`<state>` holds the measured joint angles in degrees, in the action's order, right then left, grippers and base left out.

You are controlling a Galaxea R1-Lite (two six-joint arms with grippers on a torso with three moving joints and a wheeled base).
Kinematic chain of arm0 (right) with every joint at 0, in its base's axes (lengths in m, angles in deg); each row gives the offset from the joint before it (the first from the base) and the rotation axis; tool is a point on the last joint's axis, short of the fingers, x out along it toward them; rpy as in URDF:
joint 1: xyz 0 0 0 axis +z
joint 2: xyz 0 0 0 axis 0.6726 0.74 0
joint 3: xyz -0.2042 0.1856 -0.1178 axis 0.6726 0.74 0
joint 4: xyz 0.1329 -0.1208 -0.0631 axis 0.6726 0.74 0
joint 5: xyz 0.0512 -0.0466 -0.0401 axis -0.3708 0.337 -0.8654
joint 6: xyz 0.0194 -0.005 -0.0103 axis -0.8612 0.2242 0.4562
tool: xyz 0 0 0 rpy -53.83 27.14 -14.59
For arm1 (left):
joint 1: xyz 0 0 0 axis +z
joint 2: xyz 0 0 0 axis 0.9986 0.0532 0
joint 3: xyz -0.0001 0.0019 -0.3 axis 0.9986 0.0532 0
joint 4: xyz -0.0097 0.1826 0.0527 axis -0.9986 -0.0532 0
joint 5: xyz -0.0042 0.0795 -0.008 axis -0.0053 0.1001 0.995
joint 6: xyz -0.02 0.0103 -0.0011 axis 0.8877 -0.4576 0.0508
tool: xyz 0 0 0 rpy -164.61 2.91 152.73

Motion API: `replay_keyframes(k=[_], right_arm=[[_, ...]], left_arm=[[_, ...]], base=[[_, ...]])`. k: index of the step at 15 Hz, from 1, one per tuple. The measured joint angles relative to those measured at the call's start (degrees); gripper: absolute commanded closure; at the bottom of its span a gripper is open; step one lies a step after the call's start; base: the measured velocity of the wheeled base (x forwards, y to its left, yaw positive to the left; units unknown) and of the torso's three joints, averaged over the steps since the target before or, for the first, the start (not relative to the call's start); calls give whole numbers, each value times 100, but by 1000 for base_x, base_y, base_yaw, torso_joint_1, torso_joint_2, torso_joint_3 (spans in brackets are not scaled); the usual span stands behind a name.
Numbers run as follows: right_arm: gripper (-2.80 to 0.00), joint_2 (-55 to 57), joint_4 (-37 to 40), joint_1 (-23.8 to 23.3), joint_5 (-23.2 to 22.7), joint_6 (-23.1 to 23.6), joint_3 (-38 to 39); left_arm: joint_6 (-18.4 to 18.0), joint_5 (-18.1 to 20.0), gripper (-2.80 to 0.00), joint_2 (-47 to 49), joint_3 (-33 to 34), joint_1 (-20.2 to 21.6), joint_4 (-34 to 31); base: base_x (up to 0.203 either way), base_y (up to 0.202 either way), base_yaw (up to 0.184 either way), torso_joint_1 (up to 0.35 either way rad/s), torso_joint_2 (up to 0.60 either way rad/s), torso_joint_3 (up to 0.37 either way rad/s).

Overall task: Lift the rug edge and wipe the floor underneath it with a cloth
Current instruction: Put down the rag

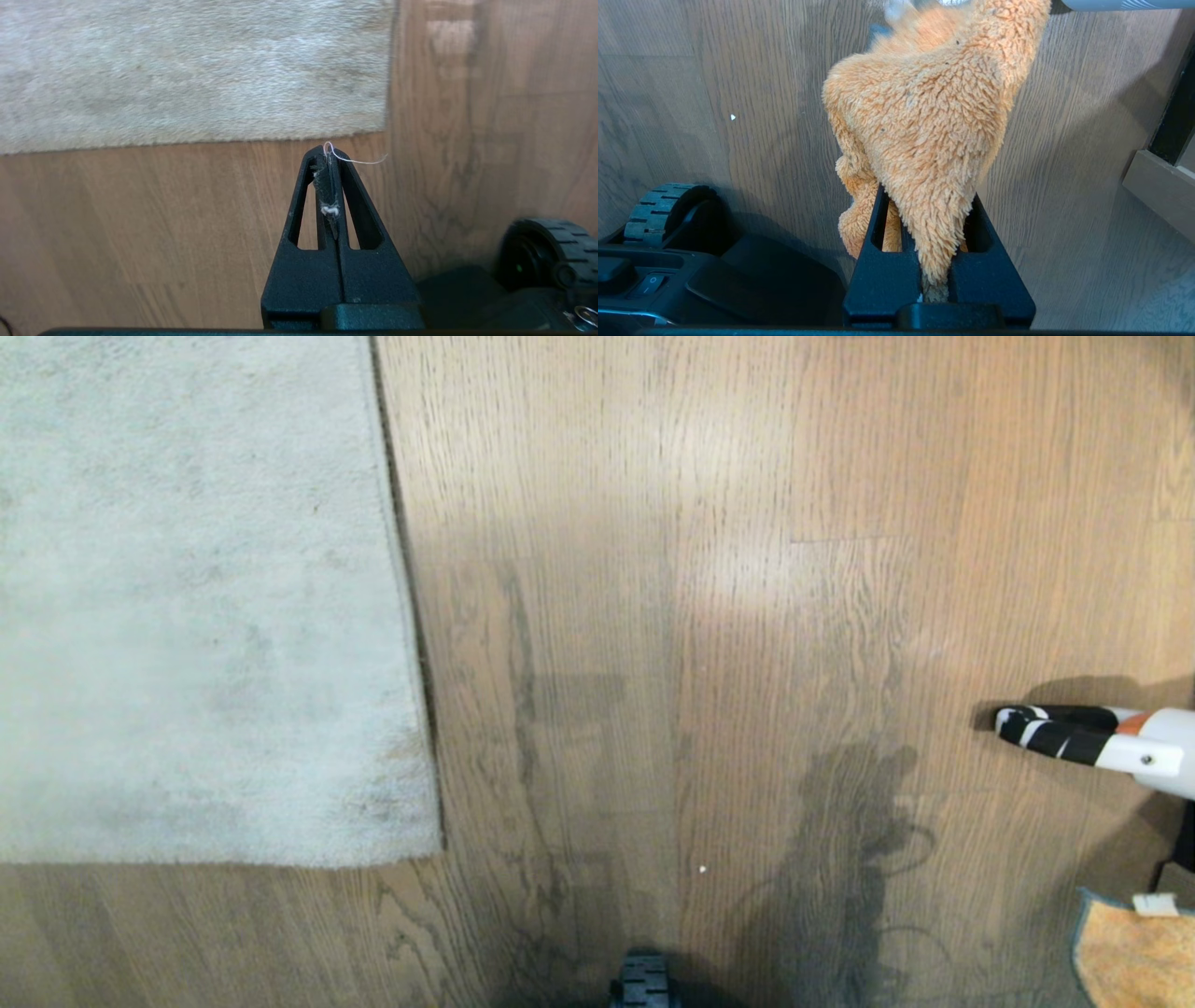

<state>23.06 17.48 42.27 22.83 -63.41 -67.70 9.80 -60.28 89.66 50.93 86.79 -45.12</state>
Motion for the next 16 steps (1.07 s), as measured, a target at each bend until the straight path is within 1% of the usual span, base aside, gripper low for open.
replay_keyframes(k=[11, 15, 16], right_arm=[[0, 0, -17, 0, 1, 37, 6], [0, 0, -443, 0, 2, 96, 144], [0, 7, -446, 0, 2, 130, 166]], left_arm=[[3, 2, 0, 0, 0, -2, 0], [0, 5, 0, 0, 0, -2, 2], [0, 4, 0, 0, 0, -2, 0]], base=[[0, 0, 0, 0, 0, 0], [0, 0, 0, 0, 0, 0], [0, 0, 0, 0, 0, 0]])
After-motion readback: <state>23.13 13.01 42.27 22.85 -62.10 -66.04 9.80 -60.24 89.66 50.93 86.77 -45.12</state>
